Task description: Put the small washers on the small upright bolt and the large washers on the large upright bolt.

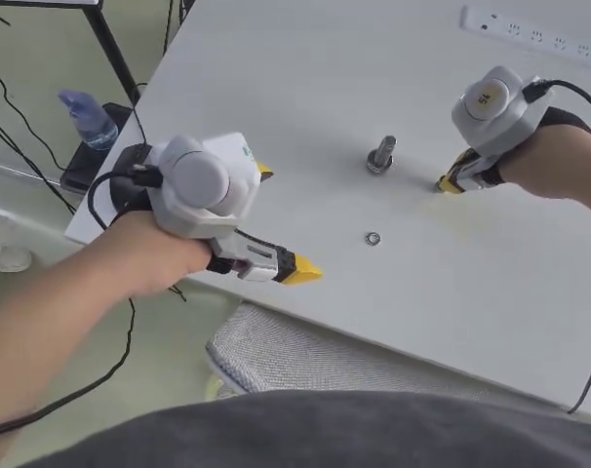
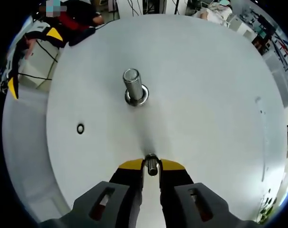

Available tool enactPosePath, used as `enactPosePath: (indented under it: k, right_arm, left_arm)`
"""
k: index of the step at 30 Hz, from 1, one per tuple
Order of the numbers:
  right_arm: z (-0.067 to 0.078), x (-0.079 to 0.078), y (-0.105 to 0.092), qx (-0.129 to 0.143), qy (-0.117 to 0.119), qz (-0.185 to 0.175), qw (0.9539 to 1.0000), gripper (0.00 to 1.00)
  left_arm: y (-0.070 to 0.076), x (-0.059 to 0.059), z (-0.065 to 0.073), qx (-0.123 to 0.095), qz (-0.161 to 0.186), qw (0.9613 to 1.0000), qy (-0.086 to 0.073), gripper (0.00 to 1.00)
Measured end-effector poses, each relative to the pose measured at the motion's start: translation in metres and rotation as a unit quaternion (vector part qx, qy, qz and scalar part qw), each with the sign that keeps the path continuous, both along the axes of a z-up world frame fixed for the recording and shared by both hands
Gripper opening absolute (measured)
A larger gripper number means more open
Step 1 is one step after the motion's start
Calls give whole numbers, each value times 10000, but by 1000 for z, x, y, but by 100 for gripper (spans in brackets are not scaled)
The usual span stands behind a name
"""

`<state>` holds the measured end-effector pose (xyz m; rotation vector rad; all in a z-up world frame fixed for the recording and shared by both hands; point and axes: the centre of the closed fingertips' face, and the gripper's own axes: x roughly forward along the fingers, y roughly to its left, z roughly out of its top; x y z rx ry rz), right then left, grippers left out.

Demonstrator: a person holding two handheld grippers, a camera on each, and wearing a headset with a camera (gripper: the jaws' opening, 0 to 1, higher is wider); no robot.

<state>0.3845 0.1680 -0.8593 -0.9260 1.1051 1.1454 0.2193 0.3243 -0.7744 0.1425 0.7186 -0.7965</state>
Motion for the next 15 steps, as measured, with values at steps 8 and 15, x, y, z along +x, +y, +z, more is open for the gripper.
enactPosePath:
  k: [8,15]
  right_arm:
    - [-5,-2,-1,-83,-5,52,10000,13]
    - [-8,2,-1,-105,-28,93,9999,13]
  left_arm:
    - [3,-2,-3,23,21,10000,39,86]
    - [1,-3,-4,-1,42,10000,53,86]
